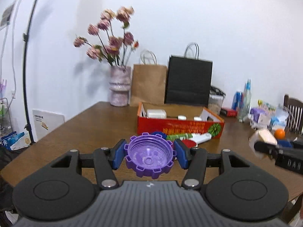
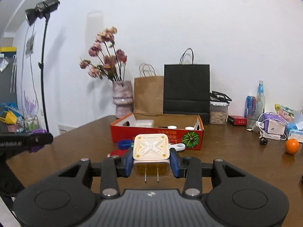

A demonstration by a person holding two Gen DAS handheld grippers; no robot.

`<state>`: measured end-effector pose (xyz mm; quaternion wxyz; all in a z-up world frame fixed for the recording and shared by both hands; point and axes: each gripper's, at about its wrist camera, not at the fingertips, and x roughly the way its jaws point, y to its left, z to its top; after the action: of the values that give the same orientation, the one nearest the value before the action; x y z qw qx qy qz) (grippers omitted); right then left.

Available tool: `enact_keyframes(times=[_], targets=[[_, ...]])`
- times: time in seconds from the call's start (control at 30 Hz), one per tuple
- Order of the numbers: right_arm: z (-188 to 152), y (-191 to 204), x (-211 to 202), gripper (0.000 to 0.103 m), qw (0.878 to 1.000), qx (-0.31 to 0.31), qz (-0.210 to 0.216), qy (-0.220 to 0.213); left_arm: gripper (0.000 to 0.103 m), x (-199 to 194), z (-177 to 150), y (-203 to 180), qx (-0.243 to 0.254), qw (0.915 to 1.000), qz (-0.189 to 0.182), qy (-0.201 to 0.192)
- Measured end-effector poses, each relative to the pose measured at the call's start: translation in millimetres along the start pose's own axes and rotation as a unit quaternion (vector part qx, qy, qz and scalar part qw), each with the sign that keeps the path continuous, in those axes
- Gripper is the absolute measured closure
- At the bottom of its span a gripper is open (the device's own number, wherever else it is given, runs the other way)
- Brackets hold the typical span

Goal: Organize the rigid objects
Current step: 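Carry the purple cap with the left gripper while the right carries the adapter toward the box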

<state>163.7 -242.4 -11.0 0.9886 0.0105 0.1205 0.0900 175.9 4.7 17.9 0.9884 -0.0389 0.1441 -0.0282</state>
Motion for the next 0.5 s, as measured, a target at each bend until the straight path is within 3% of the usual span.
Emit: enact_keyframes(times=[0.2,0.5], targets=[[-10.9,13.3,-42.7,0.065,1.0,0.016,-0.009,-0.017,0.047,-43.0,4.6,1.5,0.0,0.9992,-0.007,-0.039],[-16.1,19.4,-79.8,0.065,0.999,0.01,-0.023,-0.037,0.047,-65.9,2.7,-4.2,0.004,0.9983,-0.028,-0.05]])
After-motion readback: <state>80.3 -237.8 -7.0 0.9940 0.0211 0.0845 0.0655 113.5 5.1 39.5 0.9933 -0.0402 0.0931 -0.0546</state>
